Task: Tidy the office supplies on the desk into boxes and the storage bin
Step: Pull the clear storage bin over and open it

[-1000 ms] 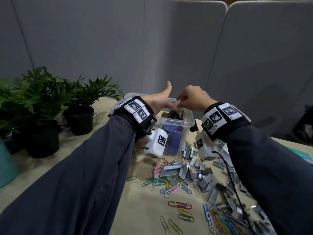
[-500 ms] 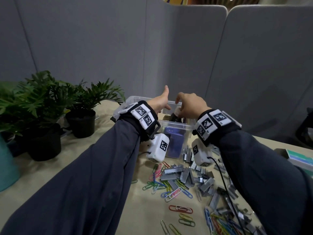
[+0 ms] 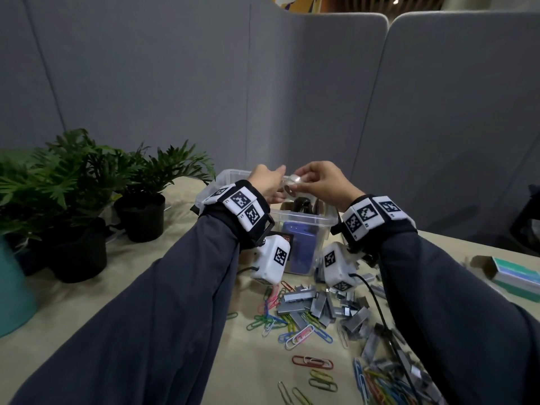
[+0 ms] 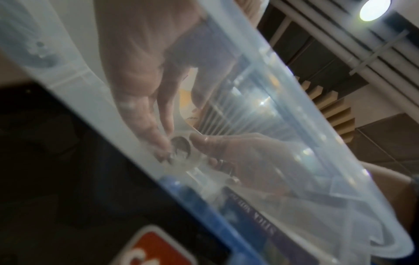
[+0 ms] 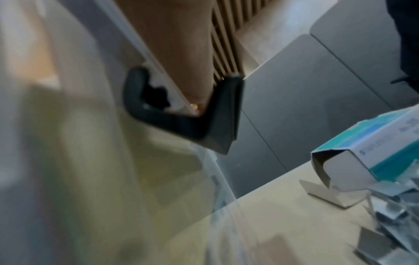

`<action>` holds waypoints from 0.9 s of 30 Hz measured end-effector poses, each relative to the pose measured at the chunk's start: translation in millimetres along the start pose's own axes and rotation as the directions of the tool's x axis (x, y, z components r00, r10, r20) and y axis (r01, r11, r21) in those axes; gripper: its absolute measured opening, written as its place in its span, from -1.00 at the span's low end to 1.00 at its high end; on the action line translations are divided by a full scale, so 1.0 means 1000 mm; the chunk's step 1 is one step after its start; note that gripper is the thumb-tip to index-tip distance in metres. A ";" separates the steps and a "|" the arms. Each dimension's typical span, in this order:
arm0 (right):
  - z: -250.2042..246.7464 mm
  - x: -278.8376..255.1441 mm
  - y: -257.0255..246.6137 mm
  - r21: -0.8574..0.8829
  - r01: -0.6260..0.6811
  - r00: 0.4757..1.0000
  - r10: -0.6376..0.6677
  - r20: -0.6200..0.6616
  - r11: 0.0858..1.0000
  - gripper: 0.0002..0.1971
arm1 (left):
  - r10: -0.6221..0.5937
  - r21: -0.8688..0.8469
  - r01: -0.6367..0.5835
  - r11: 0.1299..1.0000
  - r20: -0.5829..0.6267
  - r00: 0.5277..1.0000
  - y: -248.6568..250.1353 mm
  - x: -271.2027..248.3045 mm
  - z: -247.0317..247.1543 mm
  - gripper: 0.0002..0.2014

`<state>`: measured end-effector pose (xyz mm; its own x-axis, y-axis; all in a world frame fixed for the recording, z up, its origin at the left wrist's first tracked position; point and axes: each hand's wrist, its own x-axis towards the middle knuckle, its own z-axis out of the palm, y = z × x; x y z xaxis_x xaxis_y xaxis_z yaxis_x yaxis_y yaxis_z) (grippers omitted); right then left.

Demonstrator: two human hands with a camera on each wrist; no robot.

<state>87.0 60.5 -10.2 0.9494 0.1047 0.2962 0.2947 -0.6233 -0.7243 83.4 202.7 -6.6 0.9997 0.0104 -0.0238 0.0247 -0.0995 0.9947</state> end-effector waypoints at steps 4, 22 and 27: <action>-0.008 -0.008 -0.009 0.259 0.029 0.994 -0.055 0.093 0.965 -0.62 | -0.064 -0.208 0.083 0.975 0.099 0.993 0.001 -0.002 -0.002 -0.58; -0.010 -0.003 -0.017 -0.522 -0.149 0.984 0.072 -0.165 0.840 -0.83 | -0.048 -0.022 0.049 0.999 0.024 0.999 -0.003 0.001 -0.003 -0.82; -0.010 -0.005 -0.012 -0.544 -0.156 0.983 0.073 -0.171 0.824 -0.82 | -0.037 0.037 0.035 0.999 0.032 0.999 -0.002 -0.004 -0.002 -0.69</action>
<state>77.2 60.2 3.0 0.9358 -0.0747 0.3446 0.0361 -0.9519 -0.3043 79.8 205.2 -8.1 0.9978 -0.0183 -0.0633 0.0603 -0.1353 0.9890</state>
